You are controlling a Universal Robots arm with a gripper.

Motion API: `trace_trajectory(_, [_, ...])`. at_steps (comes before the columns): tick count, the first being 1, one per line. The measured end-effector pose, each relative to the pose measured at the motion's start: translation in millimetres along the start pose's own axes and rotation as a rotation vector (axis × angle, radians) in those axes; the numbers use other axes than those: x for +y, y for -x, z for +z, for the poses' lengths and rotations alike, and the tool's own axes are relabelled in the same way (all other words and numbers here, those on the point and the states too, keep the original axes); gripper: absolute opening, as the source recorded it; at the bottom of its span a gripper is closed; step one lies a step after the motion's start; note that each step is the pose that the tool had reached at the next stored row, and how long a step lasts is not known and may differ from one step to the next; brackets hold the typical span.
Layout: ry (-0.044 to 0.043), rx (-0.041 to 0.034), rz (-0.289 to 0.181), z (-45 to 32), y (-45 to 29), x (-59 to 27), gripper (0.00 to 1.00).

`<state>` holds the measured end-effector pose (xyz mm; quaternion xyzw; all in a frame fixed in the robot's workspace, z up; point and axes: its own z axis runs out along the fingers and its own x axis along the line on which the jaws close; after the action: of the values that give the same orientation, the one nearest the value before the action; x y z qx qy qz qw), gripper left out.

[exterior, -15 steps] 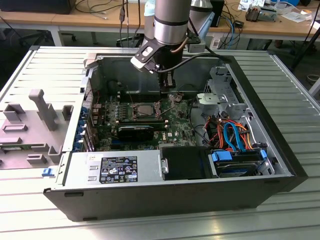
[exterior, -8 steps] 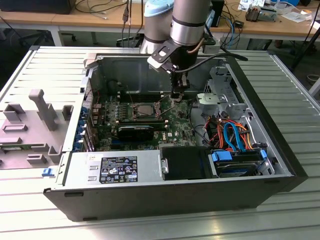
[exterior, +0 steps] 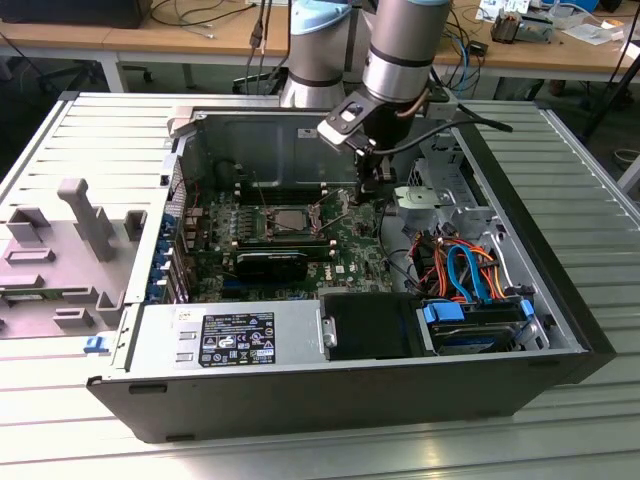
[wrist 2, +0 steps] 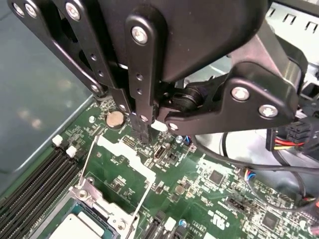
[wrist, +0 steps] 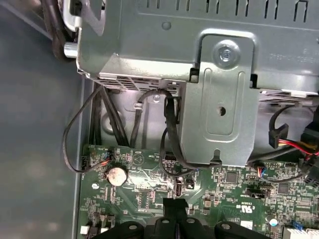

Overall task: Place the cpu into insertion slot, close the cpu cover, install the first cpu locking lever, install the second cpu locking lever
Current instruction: 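Close the cpu cover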

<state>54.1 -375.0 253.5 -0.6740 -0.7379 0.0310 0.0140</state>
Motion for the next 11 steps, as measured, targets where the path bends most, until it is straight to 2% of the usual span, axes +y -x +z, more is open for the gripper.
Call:
trace_trajectory(1, [0.0006, 0.0063, 0.000, 1.0, -0.5, 0.1, 0.11])
trace_trajectory(2, [0.0010, 0.0095, -0.001, 2.1, -0.8, 0.2, 0.11])
trace_trajectory(6, [0.0017, 0.0182, -0.001, 5.8, -2.9, -2.2, 0.11])
trace_trajectory(8, [0.0024, 0.0264, -0.002, 6.7, -3.5, -5.1, 0.11])
trace_trajectory(9, [0.0033, 0.0350, -0.002, 7.6, -4.0, -8.6, 0.11])
trace_trajectory(11, [0.0036, 0.0383, -0.002, 9.3, -4.5, -14.6, 0.11])
